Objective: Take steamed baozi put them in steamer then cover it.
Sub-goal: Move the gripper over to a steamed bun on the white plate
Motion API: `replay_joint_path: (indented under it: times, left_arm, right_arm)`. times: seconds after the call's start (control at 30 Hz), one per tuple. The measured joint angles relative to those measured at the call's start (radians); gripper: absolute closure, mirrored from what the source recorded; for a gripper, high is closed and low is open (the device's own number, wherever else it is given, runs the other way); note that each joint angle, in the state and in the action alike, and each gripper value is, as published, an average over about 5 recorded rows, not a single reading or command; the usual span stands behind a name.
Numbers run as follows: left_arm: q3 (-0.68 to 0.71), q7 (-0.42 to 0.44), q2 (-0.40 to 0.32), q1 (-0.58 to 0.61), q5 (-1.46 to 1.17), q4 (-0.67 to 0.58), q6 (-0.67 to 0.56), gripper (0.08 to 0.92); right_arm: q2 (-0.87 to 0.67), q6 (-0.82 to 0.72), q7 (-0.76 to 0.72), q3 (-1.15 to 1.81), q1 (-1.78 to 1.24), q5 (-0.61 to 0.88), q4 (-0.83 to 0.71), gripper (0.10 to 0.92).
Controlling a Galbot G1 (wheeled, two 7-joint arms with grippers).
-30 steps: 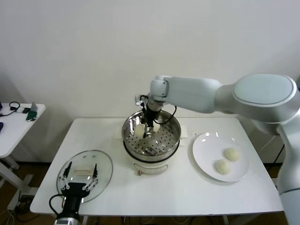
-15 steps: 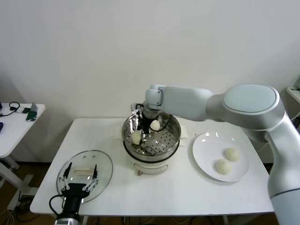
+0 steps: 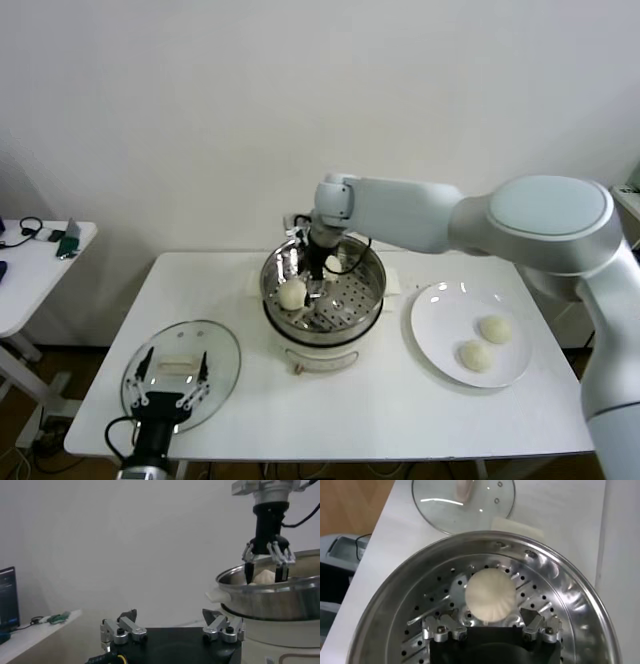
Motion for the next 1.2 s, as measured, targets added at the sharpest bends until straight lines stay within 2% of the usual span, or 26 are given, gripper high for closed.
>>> replay_joint_path:
  times: [0.5,0.83,1.2]
  left_arm:
    - [0.001,0.000,-0.004,-0.015,-0.001,-0.006,0.020,0.177]
    - [-0.014,0.001,-0.002,-0.006,0.001,-0.012,0.032,0.177]
    - [-0.016,0.000,-0.011,0.010,0.019,-0.013,0.037,0.177]
  right_arm:
    - [-0.320,0.053,-0.085,-0.009,0.144,-0.115,0.191,0.203]
    - [-0.574,0.088,-0.088,0.008,0.097,-0.312,0.299,0.203]
    - [-0.761,0.128,-0.081,0.117,-0.116,-0.537,0.301,0.203]
